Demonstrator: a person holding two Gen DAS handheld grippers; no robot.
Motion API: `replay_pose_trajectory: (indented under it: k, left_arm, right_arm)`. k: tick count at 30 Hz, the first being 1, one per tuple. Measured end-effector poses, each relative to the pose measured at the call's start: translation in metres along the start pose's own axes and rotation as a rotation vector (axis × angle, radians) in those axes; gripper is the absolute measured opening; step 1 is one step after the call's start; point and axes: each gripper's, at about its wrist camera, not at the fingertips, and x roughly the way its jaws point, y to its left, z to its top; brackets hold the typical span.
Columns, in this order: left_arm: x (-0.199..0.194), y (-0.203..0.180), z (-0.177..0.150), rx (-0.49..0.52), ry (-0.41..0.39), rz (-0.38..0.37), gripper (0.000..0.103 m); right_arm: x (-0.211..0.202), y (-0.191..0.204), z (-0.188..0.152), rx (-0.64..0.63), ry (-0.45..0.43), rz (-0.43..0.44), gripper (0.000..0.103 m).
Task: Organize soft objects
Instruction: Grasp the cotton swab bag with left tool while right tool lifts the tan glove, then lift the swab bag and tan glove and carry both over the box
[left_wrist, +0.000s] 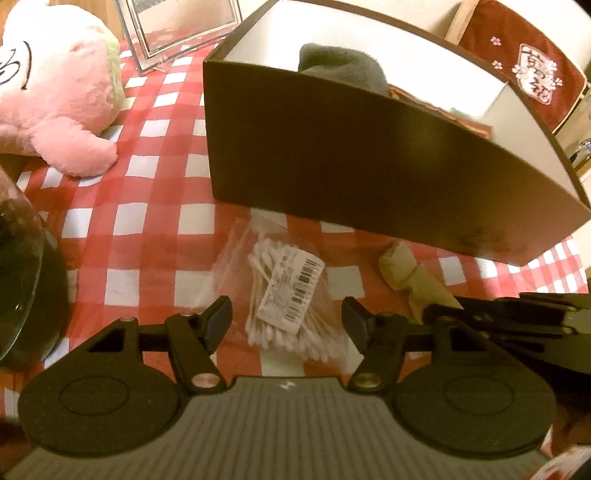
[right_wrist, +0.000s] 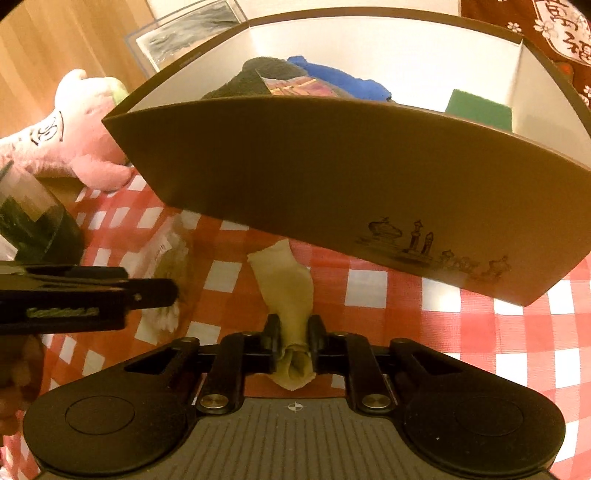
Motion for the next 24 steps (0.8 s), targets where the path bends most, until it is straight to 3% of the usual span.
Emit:
replay_pose_trajectory:
  k: [2,4,10,12,14,17,24]
  left_arm:
    - [0.005,0.001,0.0,0.005,0.003,0.004,0.061]
    - [0.009,0.001,0.0,0.018,0.007,0.006,0.052]
    - [0.006,0.0,-0.006,0.044,-0.001,0.009,0.031]
    - [0.004,-0.002,-0.009,0.051,0.002,0.014,0.029]
    - [0.002,-0.003,-0.012,0.05,0.01,0.012,0.028]
    - [-0.003,-0.006,-0.02,0.048,0.024,0.007,0.027]
    - [-0.018,-0.016,-0.043,0.049,0.046,-0.009,0.026]
  right_arm:
    - [-0.001,0.001,0.0,-0.003,-0.002,0.009,0.039]
    - [-0.002,0.003,0.001,-0.014,-0.013,0.004,0.054]
    - [0.002,0.008,0.0,-0.074,-0.017,0.002,0.057]
    - [0.004,0.009,-0.001,-0.084,-0.012,0.004,0.052]
    - [0.006,0.01,-0.002,-0.099,0.004,0.015,0.031]
    - [0.004,0.011,-0.005,-0.108,0.004,0.014,0.019]
    - [-0.008,0.008,-0.017,-0.105,0.024,0.031,0.014]
